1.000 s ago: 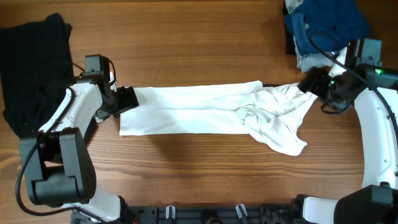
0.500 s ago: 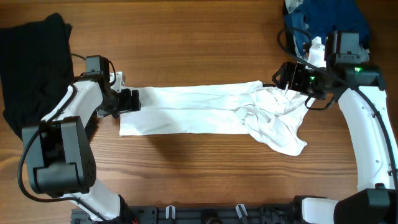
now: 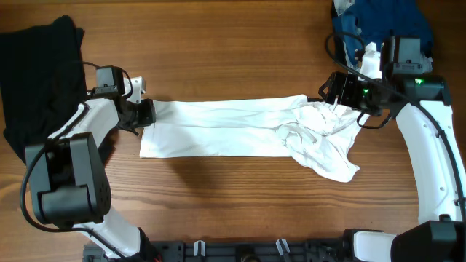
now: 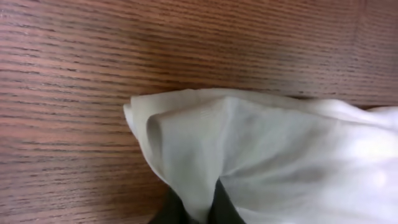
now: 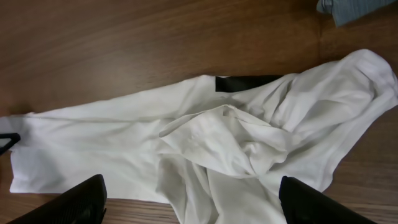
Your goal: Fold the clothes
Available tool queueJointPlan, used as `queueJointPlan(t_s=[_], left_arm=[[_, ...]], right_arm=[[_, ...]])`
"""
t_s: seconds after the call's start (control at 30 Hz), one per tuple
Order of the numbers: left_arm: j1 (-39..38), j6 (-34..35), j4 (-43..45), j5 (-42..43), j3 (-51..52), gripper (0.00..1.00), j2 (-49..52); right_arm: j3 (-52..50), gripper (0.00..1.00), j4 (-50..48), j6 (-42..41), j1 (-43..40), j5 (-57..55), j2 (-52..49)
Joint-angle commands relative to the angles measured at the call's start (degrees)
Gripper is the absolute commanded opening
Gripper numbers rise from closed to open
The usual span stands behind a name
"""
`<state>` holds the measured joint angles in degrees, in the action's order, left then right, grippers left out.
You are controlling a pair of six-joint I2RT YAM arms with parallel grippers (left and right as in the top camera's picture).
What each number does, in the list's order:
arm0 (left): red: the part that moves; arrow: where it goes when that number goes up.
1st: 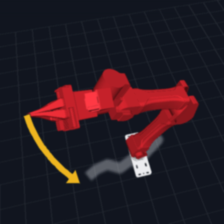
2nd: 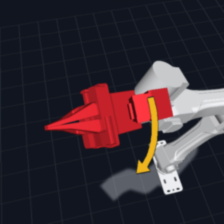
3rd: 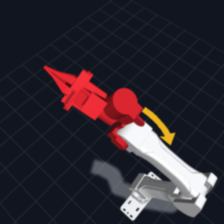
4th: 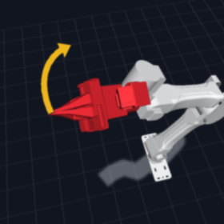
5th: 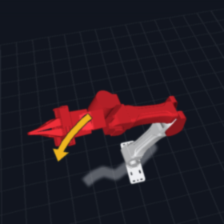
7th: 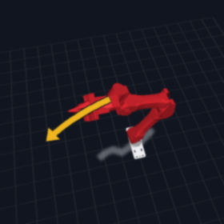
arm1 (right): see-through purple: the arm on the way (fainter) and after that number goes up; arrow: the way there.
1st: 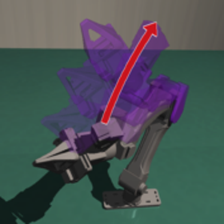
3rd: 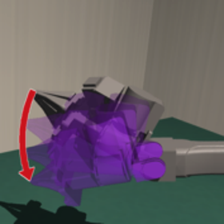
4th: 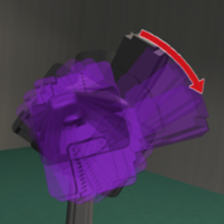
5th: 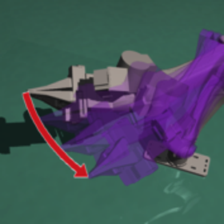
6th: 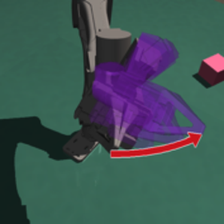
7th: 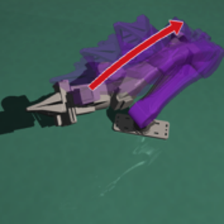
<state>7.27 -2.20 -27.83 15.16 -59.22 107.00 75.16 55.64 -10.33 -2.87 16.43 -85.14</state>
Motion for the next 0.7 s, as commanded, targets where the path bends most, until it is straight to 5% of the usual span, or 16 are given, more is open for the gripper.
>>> queueJointPlan(t_s=[0.0, 0.23, 0.47, 0.67], left_arm=[[-1.0, 6.2, -4.4, 0.4, 4.6, 0.04, 6.4], [4.7, 10.0, -12.3, -0.4, -1.3, 0.04, 1.8], [12.0, 3.7, -33.3, -7.4, -20.4, 0.04, -1.9], [11.9, 2.3, -39.1, -9.7, -32.6, 0.04, -1.9]], right_arm=[[0.9, 0.90, 0.0, -0.8, 0.1, -0.8, 0.2], [0.9, 0.81, 0.5, -1.9, 0.1, -1.6, -0.1], [0.9, 0.20, 0.2, -3.3, 2.1, -1.1, -5.9], [0.9, 0.08, -1.0, -3.2, 3.6, 2.3, -12.3]])
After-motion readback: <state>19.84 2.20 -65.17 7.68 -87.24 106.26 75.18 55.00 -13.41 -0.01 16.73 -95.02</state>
